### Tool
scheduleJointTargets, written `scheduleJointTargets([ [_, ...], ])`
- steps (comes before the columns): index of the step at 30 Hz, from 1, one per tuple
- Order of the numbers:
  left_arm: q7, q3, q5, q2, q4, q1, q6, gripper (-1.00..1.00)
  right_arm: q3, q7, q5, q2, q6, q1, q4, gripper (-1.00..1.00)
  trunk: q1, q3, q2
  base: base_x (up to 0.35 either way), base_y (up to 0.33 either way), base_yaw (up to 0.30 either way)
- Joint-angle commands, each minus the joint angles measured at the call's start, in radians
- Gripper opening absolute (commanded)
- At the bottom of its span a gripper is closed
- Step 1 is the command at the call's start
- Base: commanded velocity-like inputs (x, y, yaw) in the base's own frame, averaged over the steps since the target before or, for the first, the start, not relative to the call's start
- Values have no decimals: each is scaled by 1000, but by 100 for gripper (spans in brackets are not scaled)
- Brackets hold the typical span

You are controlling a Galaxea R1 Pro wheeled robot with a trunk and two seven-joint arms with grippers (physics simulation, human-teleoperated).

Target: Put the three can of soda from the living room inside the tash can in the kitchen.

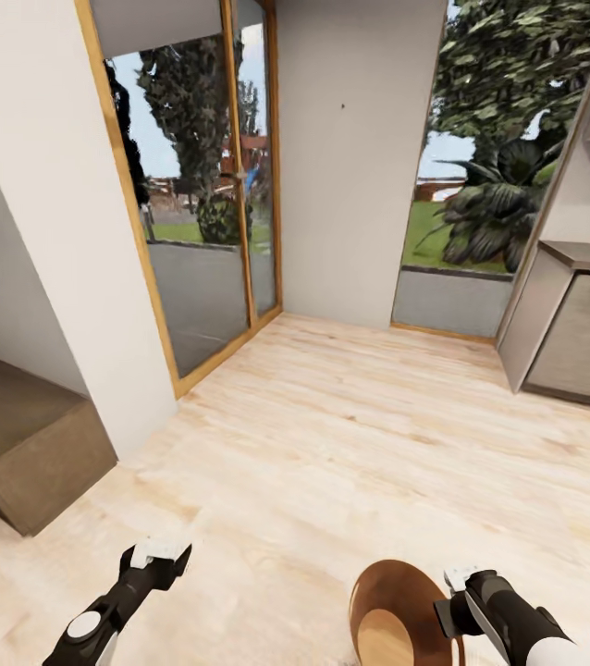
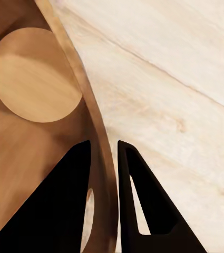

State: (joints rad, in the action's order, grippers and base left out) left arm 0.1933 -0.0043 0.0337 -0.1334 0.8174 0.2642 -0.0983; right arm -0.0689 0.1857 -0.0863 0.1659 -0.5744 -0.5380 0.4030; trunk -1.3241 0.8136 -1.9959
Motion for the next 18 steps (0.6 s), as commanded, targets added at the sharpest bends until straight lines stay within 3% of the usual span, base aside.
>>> scheduleJointTargets([
  [1,0,0,0,0,1,0,0,100,1,2,10,0,-1,0,0,-100,0,1,0,-198,247,218],
  [11,1,0,0,0,3,0,0,100,2,3,10,0,-1,0,0,-100,0,7,0,-150,251,204],
  [18,0,0,0,0,3,-1,-1,100,2,3,11,0,-1,0,1,-100,0,8,0,3,66,39],
])
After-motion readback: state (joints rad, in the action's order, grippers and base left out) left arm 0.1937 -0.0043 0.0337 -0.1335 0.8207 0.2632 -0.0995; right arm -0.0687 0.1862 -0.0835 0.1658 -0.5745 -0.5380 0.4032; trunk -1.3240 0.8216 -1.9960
